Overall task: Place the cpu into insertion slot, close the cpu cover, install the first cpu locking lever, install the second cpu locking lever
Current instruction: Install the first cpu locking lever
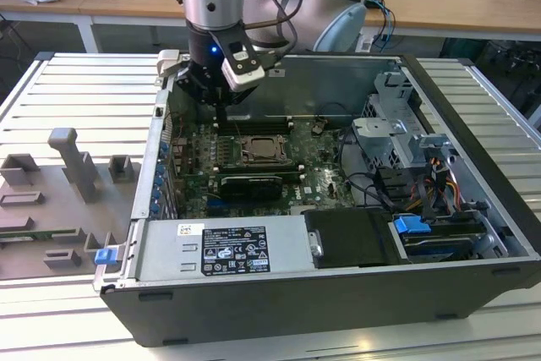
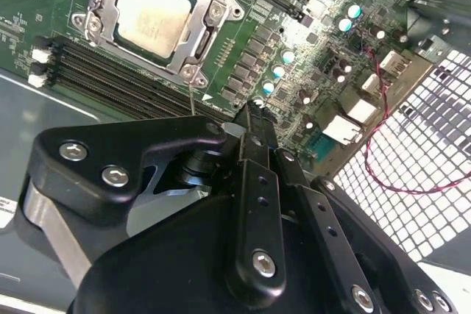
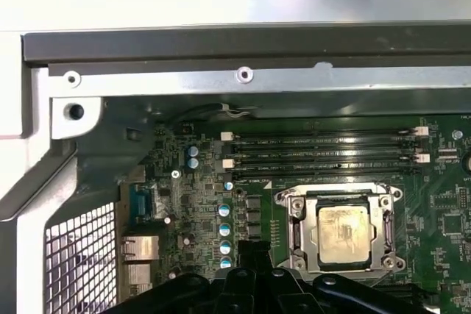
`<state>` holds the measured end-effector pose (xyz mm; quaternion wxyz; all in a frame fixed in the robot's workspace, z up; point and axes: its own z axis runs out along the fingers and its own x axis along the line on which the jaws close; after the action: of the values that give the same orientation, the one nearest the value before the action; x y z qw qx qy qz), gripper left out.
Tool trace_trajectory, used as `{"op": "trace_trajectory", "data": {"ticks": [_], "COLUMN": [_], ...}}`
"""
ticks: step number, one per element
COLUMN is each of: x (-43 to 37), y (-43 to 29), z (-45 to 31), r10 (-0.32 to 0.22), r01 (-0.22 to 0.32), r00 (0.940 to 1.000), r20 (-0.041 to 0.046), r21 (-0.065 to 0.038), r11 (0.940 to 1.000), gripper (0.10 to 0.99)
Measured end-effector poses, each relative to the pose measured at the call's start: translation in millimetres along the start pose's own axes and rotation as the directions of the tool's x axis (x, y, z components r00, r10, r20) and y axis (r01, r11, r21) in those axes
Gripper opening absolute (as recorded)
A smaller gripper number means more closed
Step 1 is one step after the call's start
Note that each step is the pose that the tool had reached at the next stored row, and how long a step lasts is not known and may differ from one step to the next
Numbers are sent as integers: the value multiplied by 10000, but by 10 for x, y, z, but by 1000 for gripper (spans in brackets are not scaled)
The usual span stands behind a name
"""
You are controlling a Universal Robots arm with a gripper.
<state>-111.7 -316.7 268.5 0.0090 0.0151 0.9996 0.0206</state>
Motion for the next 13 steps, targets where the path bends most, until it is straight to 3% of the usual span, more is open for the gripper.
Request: {"op": "trace_trajectory", "data": {"ticks": [4, 10, 13], "x": [10, 15, 15], "y": [10, 132, 153], "z": [1, 43, 67], "r10": [-54, -218, -579], "r01": [54, 218, 579], "r00": [10000, 9998, 9983], "r20": [-3, -9, -22], "r21": [0, -3, -11], "r11": [10000, 9998, 9983], "gripper": [106, 106, 106]}}
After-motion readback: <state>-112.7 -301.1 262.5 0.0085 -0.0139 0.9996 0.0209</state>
